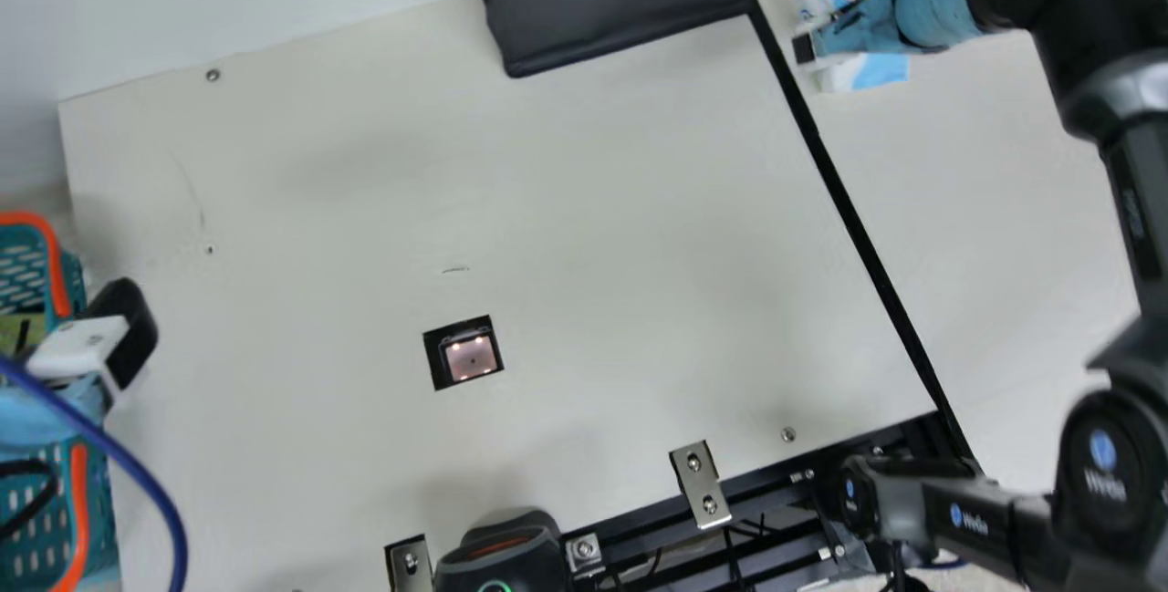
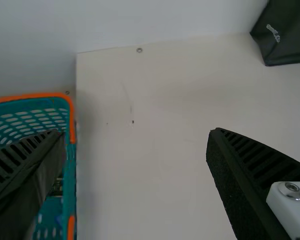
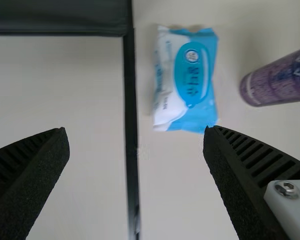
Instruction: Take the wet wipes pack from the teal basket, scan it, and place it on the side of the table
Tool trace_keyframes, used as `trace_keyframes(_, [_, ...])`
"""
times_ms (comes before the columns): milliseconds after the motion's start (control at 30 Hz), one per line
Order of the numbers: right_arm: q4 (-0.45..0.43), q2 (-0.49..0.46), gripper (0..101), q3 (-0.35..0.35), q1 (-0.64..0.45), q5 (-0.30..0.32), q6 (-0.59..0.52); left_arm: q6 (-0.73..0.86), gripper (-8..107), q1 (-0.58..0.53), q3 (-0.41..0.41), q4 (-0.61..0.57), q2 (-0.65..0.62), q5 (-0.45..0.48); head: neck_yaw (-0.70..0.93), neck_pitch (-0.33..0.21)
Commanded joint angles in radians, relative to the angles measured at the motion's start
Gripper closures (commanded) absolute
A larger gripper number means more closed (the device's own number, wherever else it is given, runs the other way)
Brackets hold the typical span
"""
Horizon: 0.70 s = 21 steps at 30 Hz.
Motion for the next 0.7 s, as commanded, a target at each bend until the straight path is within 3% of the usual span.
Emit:
trace_keyframes(0, [-0.006, -0.044, 6, 0.003, 0.014, 0.007, 0.018, 0.008, 9, 0.051, -0.010, -0.012, -0.044, 0.053, 0.090, -0.029])
trace_keyframes(267, [-0.018, -0.184, 6, 0.025, 0.077, 0.061, 0.080, 0.038, 9, 0.182, -0.054, -0.052, -0.167, 0.185, 0.276, -0.029])
trace_keyframes(667, [-0.036, -0.394, 6, 0.057, 0.171, 0.142, 0.173, 0.038, 9, 0.182, -0.054, -0.051, -0.167, 0.187, 0.276, -0.029])
